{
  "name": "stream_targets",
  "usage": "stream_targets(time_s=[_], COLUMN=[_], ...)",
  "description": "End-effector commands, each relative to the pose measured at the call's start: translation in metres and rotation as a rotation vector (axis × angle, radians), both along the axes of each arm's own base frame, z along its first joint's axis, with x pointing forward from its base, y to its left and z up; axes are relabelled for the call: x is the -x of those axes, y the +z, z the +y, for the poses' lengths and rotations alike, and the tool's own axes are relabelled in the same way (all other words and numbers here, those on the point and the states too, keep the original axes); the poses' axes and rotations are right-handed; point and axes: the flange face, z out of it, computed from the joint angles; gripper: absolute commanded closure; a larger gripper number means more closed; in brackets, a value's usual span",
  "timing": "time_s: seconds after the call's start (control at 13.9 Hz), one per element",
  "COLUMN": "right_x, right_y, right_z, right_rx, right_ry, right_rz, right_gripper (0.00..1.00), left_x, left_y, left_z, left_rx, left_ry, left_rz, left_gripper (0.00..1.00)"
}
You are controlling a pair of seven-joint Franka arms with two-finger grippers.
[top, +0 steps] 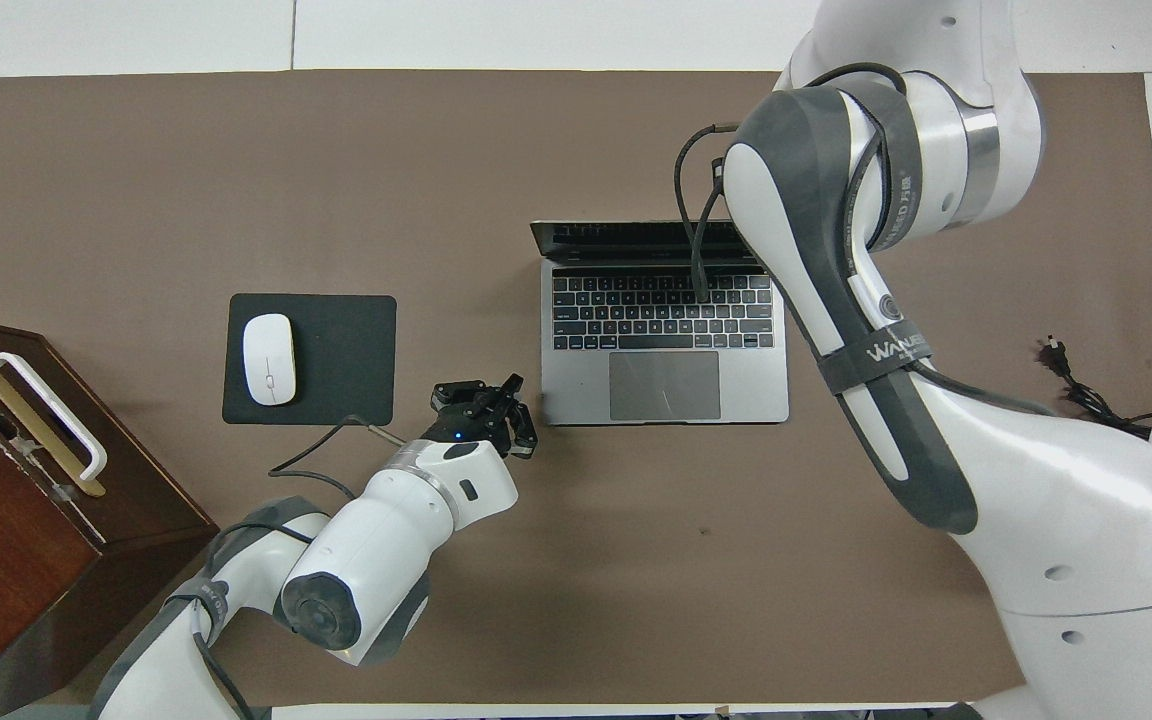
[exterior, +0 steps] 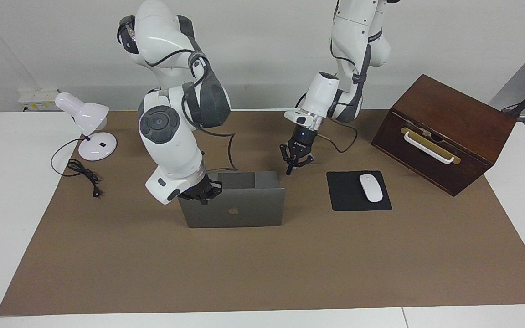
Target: Close laptop with both arms
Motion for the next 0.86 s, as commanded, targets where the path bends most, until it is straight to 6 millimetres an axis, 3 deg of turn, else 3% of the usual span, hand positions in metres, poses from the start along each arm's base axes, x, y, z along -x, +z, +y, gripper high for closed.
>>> stream_targets(time_s=[0.0, 0.36, 0.79], right_x=[0.000, 0.002, 0.011], right_y=[0.002, 0.003, 0.002], right_z=[-0.005, -0.005, -0.009], right_rx=[-0.026, -0.030, -0.038], right_ry=[-0.021, -0.024, -0.030], right_rz=[0.035, 0.046, 0.122], right_gripper=[1.00, 1.00, 1.00], left_x=[-0.004, 0.001, 0.003], left_y=[-0.008, -0.030, -0.033], left_z=[-0.018, -0.031, -0.032], left_rx=[0.011, -0.014, -0.023], left_ry=[-0.033, -0.060, -0.075], left_rz=[-0.033, -0.008, -0.007], left_gripper=[1.00, 1.00, 1.00])
